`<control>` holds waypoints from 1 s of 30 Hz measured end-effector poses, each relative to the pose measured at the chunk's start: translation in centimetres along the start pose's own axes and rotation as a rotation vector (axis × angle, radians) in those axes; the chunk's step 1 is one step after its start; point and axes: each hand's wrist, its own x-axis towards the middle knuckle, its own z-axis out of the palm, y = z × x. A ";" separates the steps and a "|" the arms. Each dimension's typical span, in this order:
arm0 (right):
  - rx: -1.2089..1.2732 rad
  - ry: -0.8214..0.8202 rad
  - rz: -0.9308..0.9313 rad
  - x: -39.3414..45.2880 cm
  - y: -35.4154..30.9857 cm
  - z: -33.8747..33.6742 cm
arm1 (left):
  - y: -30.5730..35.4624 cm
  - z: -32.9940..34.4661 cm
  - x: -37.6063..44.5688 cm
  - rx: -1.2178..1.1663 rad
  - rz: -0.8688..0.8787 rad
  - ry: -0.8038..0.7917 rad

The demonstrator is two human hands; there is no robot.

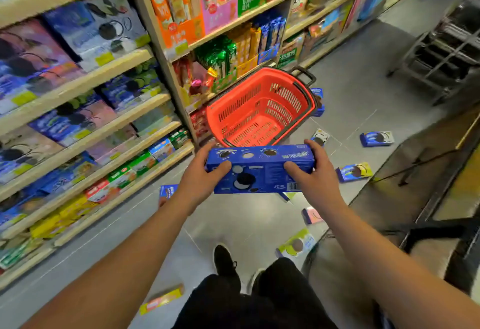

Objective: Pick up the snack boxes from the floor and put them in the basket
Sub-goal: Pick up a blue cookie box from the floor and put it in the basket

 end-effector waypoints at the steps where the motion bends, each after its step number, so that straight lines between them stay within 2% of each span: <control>1: -0.010 0.022 0.016 1.6 -0.2 0.0 | 0.9 0.2 2.0 0.030 0.018 -0.004; 9: 0.076 0.105 0.096 15.2 -0.1 -0.2 | 6.9 2.4 17.0 0.194 0.129 -0.070; 14: 0.156 0.087 0.144 26.5 1.4 0.1 | 9.6 5.0 27.6 0.302 0.121 -0.060; 17: 0.187 0.097 0.178 32.6 2.4 0.4 | 10.1 6.6 33.8 0.387 0.081 -0.133; 23: 0.178 0.120 0.293 41.5 6.5 4.2 | 7.3 8.7 44.9 0.437 0.029 -0.059; 30: 0.191 0.166 0.468 49.7 17.8 12.3 | -3.2 11.9 58.0 0.478 0.005 -0.124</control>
